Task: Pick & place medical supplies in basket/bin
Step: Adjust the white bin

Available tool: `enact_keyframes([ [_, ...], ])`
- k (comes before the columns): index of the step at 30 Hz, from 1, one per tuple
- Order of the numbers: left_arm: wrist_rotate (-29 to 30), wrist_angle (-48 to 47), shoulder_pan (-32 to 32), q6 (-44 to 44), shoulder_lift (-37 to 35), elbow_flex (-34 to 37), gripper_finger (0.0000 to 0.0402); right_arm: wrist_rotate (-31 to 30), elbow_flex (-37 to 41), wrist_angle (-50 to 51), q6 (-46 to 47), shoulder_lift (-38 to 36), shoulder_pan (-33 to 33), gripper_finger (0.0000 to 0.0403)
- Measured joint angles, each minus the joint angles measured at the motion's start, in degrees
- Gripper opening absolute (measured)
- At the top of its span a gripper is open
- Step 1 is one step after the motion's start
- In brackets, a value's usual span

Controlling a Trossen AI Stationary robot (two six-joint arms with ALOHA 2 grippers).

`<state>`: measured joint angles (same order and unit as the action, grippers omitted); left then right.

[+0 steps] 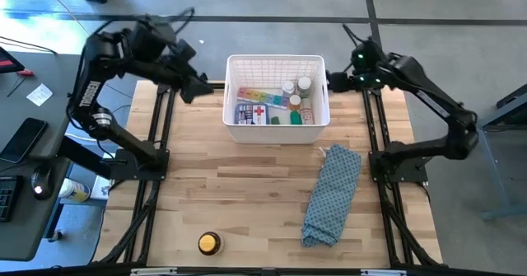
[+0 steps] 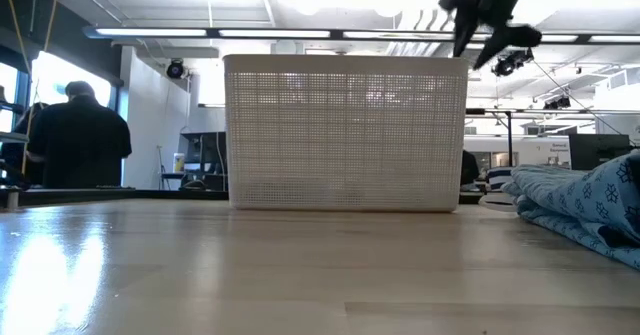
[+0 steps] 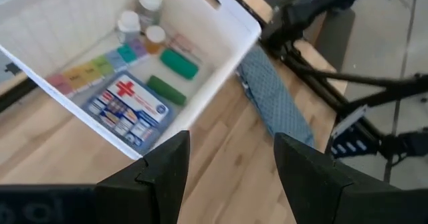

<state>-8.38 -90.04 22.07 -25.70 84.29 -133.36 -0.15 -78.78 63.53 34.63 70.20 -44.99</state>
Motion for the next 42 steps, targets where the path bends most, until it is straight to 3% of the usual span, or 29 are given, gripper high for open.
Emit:
enact_keyframes([
  [8,9.0,0.0,-15.1,-7.7,1.3,0.0,0.0248,17.2,0.0,1.3,9.0,-6.4,12.4,0.0194],
  [14,17.2,0.0,-23.4,-13.6,3.7,0.1,0.0248,19.0,2.9,-2.9,18.1,-4.5,27.0,0.0191],
  [20,19.4,1.1,-28.9,-20.0,7.6,0.1,0.0248,9.8,11.4,-22.0,30.3,-3.0,38.6,0.0183],
  [25,19.7,1.5,-31.2,-18.4,12.0,0.0,0.0248,-0.1,19.2,-35.9,37.6,-3.0,43.0,0.0176],
  [29,21.2,0.4,-31.1,-15.6,16.7,0.1,0.0248,-3.2,24.3,-40.4,39.3,-3.0,44.4,0.0172],
  [35,19.5,0.2,-31.1,-12.0,23.7,0.0,0.0248,-2.6,27.8,-40.5,38.9,-3.0,44.3,0.0172],
  [39,20.6,0.6,-31.1,-10.2,26.1,1.4,0.0248,-6.9,28.0,-38.3,37.7,-3.0,44.3,0.0169],
  [42,25.1,-0.1,-30.6,-9.4,27.0,4.3,0.0248,-11.7,28.0,-37.9,36.6,-3.0,44.2,0.017],
])
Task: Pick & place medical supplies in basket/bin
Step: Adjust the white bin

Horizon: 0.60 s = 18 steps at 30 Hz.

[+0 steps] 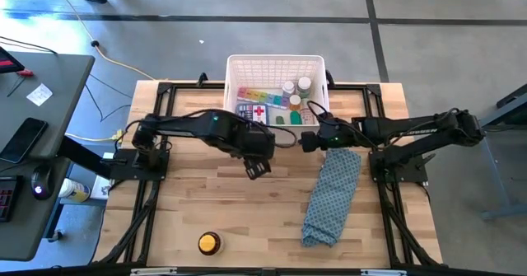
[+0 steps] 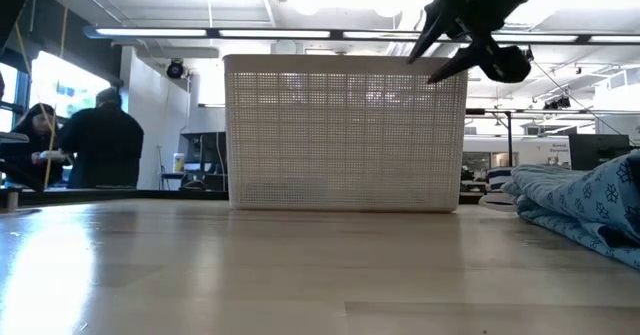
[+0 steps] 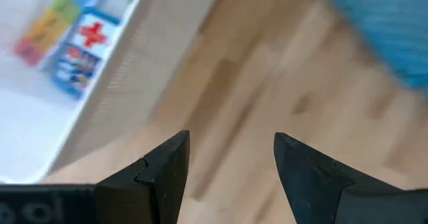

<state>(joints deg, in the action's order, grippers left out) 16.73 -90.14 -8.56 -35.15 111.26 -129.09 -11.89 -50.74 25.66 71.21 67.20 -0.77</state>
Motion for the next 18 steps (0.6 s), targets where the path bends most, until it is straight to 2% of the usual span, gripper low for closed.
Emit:
enact_keyframes([
  [2,1.4,0.2,0.6,1.0,0.4,2.7,0.0248,-2.5,0.0,0.2,-0.7,0.0,-0.4,0.017],
  [6,0.6,1.7,2.5,5.5,0.4,9.5,0.0248,-4.2,0.0,0.3,-2.6,0.0,-2.4,0.0165],
  [12,2.4,2.1,6.5,6.4,0.4,19.8,0.0248,-2.7,0.0,0.3,-5.5,0.0,-6.6,0.0153],
  [18,4.8,3.1,9.8,6.5,0.2,24.8,0.0248,1.1,0.0,0.5,-7.8,0.0,-8.3,0.0146],
])
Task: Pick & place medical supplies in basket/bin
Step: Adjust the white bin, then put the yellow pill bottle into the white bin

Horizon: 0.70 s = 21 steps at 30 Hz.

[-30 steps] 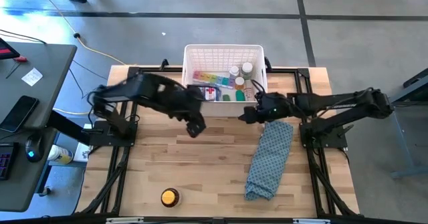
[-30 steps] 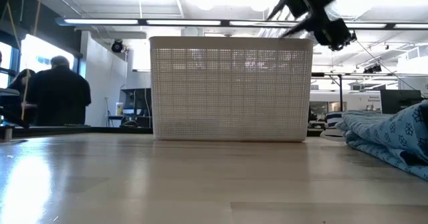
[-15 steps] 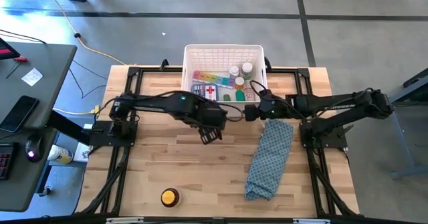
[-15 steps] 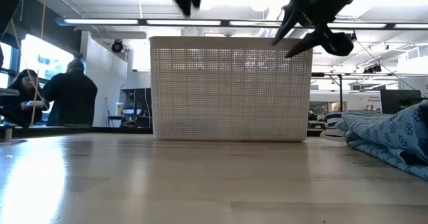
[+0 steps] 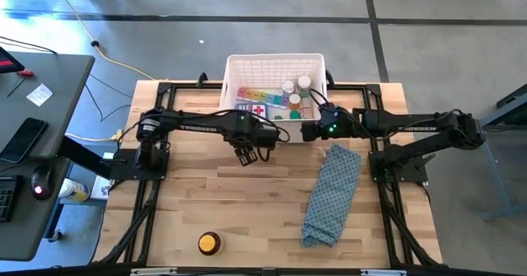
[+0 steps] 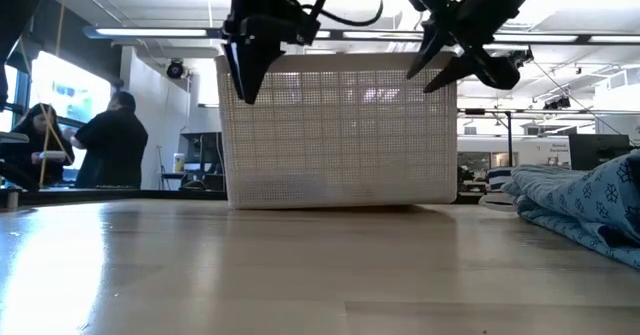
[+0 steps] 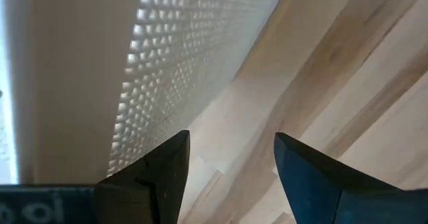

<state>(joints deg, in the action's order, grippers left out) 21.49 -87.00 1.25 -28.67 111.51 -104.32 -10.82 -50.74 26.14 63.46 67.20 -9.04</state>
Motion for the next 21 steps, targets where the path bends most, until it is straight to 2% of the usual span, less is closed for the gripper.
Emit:
enact_keyframes([
  [7,-0.5,4.9,1.2,1.1,-0.2,0.1,0.0248,-0.1,0.0,3.2,-0.5,0.0,0.1,0.0145],
  [12,-4.1,4.9,0.5,0.7,-0.2,-0.1,0.0248,1.7,0.0,3.8,-0.8,0.0,0.0,0.0147],
  [21,-9.6,1.1,-1.2,0.0,0.3,-8.6,0.0248,8.8,0.0,3.1,-5.9,-0.2,0.0,0.0148],
])
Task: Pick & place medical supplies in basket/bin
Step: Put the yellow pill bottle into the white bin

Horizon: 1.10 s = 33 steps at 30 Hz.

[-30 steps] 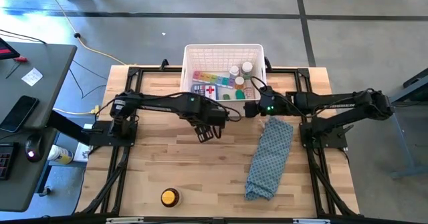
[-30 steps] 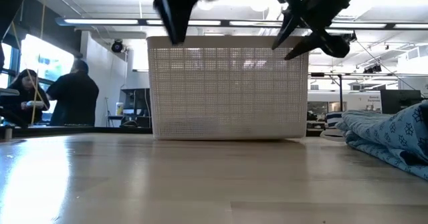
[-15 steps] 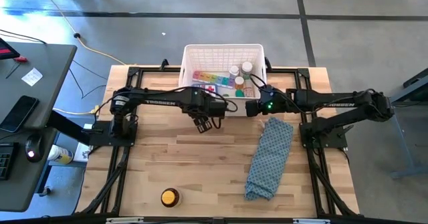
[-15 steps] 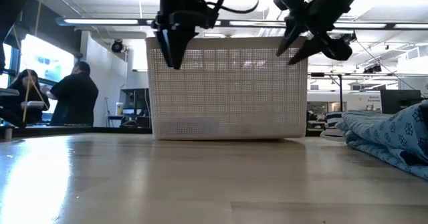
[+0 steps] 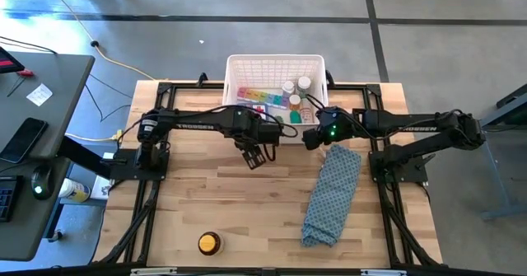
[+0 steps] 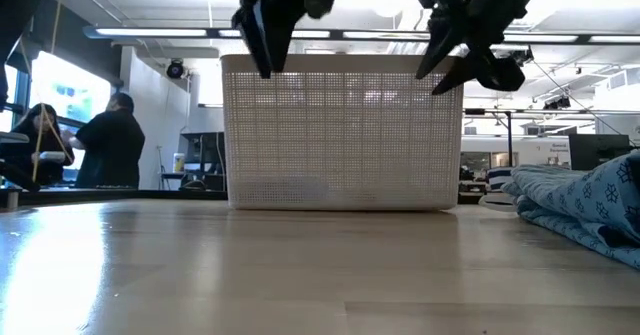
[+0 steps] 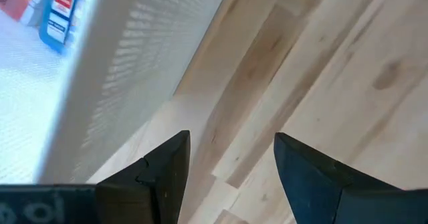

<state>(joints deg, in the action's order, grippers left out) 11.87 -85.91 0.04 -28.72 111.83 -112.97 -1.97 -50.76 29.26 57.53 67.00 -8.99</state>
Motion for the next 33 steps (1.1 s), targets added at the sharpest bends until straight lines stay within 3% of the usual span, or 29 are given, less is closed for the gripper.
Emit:
enact_keyframes([
  [6,-1.7,-4.3,0.0,0.0,0.0,-8.2,0.0248,6.1,0.0,-0.1,-5.2,-1.2,0.0,0.0151],
  [11,-8.0,-4.2,-1.6,-0.2,-2.9,-12.9,0.0248,8.9,-0.1,-0.8,-7.8,-4.9,0.0,0.0152],
  [16,-8.9,-4.1,-7.2,-0.4,-6.3,-12.1,0.0248,9.4,-0.1,-1.1,-9.7,-9.7,0.0,0.0152],
  [22,-14.8,-4.1,-16.7,-1.8,-8.9,-11.2,0.0248,9.4,-0.1,-1.4,-9.8,-14.0,0.9,0.0152],
  [33,-13.0,-4.1,-28.8,-22.1,-9.6,-9.1,0.0248,6.6,-0.1,-1.4,-6.0,-12.6,11.9,0.0158],
])
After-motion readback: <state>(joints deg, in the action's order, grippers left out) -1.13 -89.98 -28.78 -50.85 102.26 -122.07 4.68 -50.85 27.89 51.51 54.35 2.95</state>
